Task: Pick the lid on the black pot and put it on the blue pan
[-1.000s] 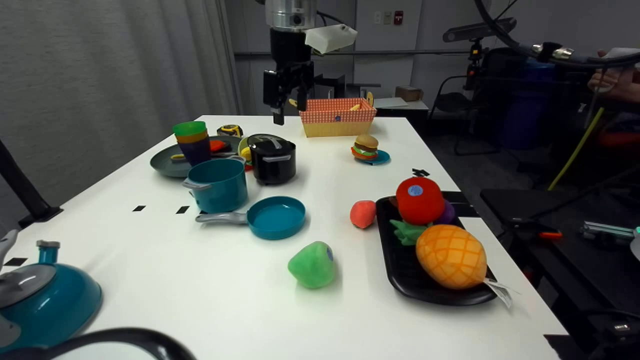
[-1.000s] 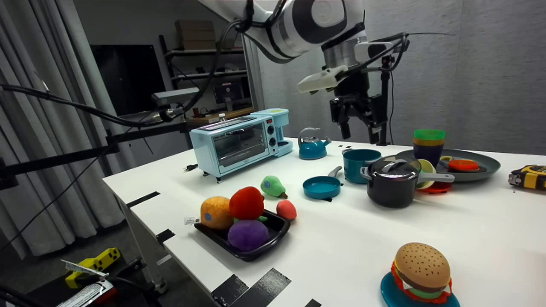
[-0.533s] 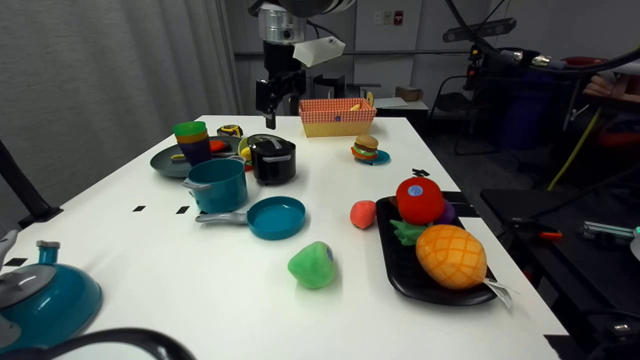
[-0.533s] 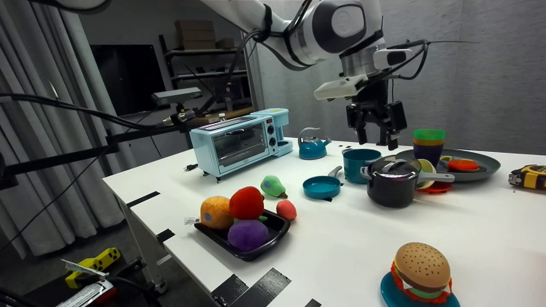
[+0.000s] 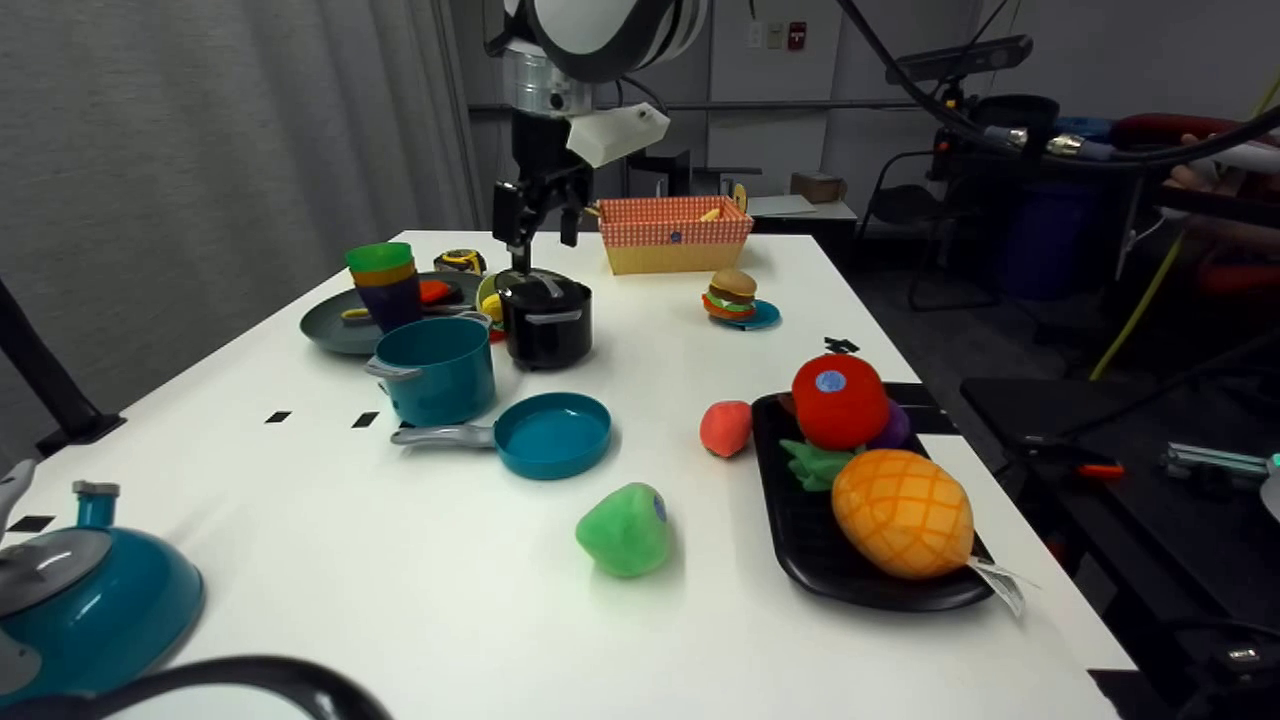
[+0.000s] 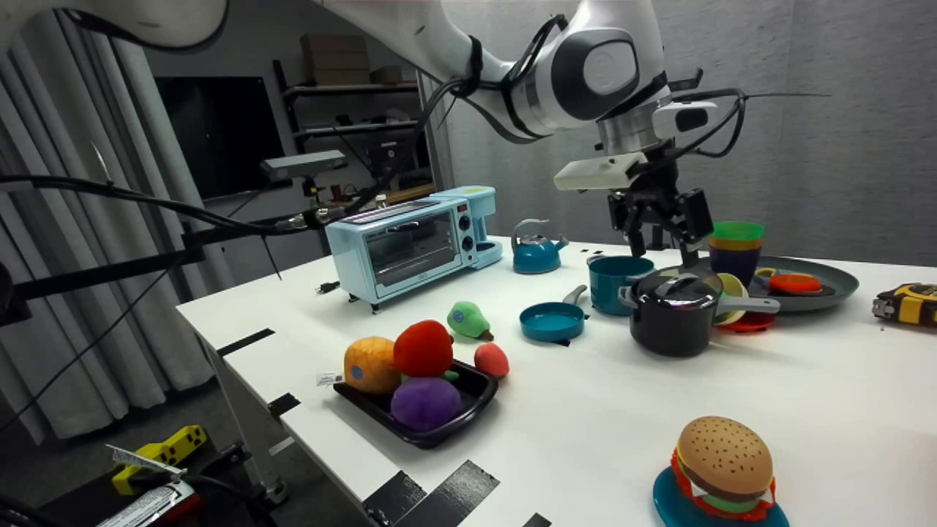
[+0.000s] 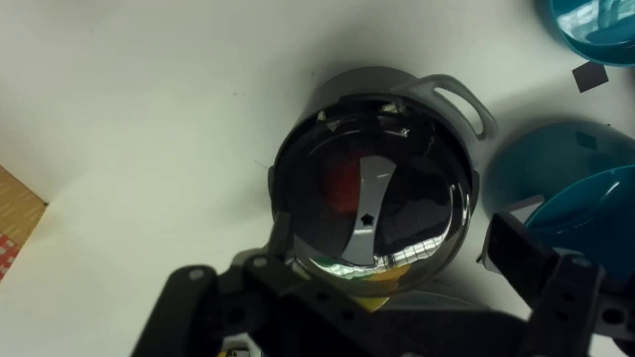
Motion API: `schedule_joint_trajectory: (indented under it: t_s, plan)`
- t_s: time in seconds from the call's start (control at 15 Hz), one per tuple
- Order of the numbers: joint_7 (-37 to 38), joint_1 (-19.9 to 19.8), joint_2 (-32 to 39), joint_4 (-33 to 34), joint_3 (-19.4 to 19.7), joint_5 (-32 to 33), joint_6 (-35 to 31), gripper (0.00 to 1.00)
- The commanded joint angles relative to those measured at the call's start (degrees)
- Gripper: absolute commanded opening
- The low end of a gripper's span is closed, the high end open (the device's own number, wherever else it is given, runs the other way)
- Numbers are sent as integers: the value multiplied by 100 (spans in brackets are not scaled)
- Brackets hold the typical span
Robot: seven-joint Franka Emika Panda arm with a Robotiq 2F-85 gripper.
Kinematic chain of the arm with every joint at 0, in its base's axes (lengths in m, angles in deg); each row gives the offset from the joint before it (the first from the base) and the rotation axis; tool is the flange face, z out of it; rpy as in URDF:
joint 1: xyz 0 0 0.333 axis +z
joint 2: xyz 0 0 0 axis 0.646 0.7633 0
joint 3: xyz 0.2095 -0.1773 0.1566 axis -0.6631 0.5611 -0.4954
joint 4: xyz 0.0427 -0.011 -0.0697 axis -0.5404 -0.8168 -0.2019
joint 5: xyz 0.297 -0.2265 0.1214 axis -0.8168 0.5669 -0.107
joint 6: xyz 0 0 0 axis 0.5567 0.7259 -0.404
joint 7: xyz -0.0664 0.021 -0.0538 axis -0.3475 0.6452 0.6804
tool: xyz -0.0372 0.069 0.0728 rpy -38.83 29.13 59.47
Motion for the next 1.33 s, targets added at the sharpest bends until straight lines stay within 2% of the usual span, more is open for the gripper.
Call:
schedule_joint_trajectory:
  t_s: [0.0,0.53,0.6,0.67,1.27]
  plan:
    - [44,-63,332,396,-42,-74,-150,100]
    - [66,-75,665,638,-63,-92,-226,100]
    - [64,-74,698,668,-65,-91,-230,92]
    - [58,-72,729,700,-62,-82,-227,74]
    - [42,-100,735,830,-62,-83,-164,5]
